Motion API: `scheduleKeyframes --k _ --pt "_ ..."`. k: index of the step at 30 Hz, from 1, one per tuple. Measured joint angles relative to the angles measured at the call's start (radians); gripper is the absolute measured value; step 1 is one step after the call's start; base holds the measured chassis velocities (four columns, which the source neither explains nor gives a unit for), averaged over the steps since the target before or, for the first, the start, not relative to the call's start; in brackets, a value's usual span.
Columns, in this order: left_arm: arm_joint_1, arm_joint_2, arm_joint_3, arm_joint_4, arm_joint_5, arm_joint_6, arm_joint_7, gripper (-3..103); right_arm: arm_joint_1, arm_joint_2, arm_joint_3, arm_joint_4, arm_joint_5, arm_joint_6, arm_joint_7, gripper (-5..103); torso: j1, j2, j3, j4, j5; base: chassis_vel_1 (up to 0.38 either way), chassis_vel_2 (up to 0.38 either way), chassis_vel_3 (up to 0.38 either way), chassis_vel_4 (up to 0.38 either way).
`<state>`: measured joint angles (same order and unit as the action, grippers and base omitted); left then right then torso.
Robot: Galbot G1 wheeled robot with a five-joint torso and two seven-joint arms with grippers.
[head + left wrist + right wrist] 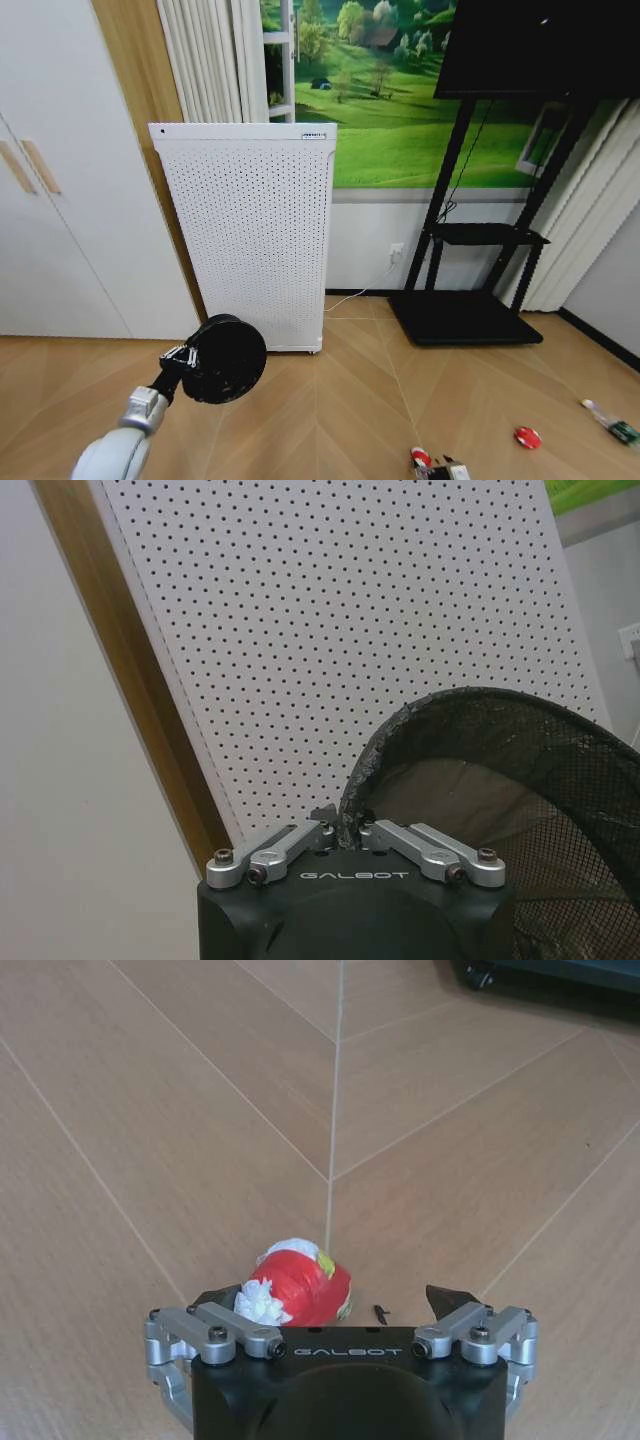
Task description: Pick up the trash bin and place the garbage on the floor into it.
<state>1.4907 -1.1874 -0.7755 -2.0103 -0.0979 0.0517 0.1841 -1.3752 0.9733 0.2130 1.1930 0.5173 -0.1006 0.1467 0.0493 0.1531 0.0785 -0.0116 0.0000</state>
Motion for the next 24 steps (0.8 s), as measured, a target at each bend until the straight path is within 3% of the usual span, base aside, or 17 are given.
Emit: scheduleKeyframes --k 20,24 --pt "0.001 -0.005 0.006 0.017 0.015 -0.014 0.001 4 0.084 0.039 -0.042 -0.097 -0.008 0.008 0.0 103 0.0 0.0 0.0 0.0 0.0 0.0 0.0 0.0 0.0" --pt "0.004 -0.005 0.006 0.017 0.015 -0.016 0.001 4 0.089 0.038 -0.047 -0.103 -0.008 0.007 0.0 99 0.0 0.0 0.0 0.0 -0.0001 0.0 0.0 0.0 0.0"
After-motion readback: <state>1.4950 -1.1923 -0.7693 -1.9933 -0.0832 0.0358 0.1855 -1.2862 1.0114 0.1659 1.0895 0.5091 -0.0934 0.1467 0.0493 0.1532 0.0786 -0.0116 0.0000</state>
